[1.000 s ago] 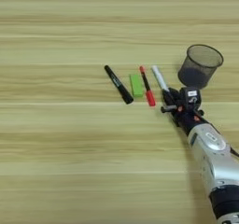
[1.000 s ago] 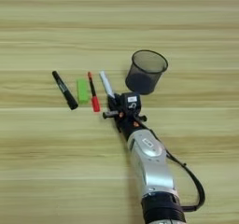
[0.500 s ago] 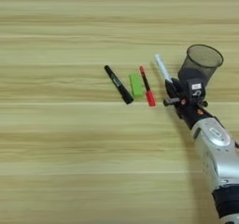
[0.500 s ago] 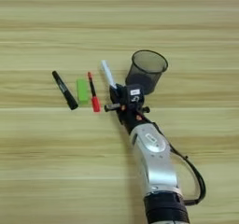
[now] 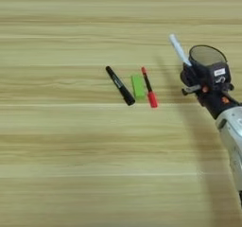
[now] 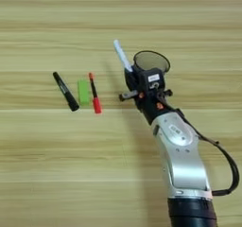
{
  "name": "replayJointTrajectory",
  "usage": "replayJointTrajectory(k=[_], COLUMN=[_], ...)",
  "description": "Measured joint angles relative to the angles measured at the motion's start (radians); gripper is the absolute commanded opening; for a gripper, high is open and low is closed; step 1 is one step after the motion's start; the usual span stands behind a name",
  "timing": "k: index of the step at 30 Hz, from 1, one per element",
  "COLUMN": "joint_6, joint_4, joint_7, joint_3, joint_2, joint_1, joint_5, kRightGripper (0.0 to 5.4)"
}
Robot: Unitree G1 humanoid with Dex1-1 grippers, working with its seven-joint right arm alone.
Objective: Move the objects on the table
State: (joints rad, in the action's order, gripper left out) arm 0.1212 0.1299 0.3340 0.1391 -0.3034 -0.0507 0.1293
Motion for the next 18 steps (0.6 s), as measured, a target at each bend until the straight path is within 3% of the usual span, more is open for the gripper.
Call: replayJointTrajectory(k=[10,18], joint_6=[0.112,0.108], joint_4=[0.114,0.038], joint_7=[0.023,0.013], joint_3=[0.173,0.323], joint_2=[-0.1,-0.139], joint_1=[0.018,0.016], joint_5=[0.059,0.087], kRightGripper=[0.67,0.67])
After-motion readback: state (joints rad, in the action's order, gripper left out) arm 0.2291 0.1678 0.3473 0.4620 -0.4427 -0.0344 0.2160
